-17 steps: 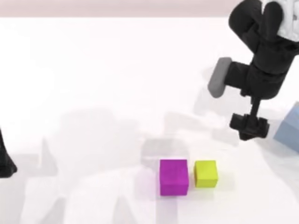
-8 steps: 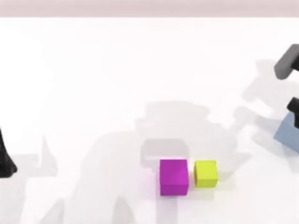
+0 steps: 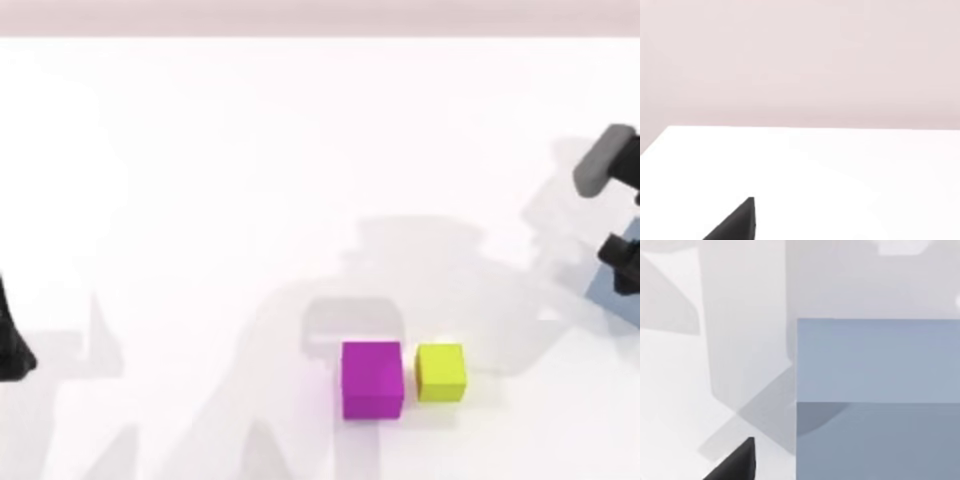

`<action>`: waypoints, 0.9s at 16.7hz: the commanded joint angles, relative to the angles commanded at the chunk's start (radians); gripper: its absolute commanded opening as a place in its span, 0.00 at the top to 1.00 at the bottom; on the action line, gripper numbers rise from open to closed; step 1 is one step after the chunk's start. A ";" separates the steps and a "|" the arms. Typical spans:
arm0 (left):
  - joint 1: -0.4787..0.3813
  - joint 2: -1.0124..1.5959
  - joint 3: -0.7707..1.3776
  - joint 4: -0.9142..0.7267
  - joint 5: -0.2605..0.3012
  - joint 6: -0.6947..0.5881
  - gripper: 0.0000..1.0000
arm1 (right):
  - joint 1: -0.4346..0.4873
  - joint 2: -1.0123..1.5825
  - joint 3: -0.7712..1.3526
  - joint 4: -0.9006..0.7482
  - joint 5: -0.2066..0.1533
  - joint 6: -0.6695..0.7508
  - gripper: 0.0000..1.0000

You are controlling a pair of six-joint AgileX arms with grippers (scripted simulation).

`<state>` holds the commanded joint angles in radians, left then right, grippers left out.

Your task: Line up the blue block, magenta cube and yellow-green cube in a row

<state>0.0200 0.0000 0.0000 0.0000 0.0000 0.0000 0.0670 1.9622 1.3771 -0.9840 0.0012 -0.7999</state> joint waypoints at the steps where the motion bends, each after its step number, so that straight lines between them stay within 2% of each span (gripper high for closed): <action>1: 0.000 0.000 0.000 0.000 0.000 0.000 0.00 | 0.000 0.015 -0.027 0.045 0.000 0.000 0.00; 5: 0.000 0.000 0.000 0.000 0.000 0.000 0.00 | 0.000 0.062 -0.108 0.170 0.000 0.000 0.00; 9: 0.000 0.000 0.000 0.000 0.000 0.000 0.00 | 0.000 0.065 -0.113 0.176 0.000 0.000 0.00; 15: 0.000 0.000 0.000 0.000 0.000 0.000 0.00 | 0.000 0.065 -0.113 0.176 0.000 0.000 0.45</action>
<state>0.0200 0.0000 0.0000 0.0000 0.0000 0.0000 0.0668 2.0269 1.2641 -0.8080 0.0016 -0.7997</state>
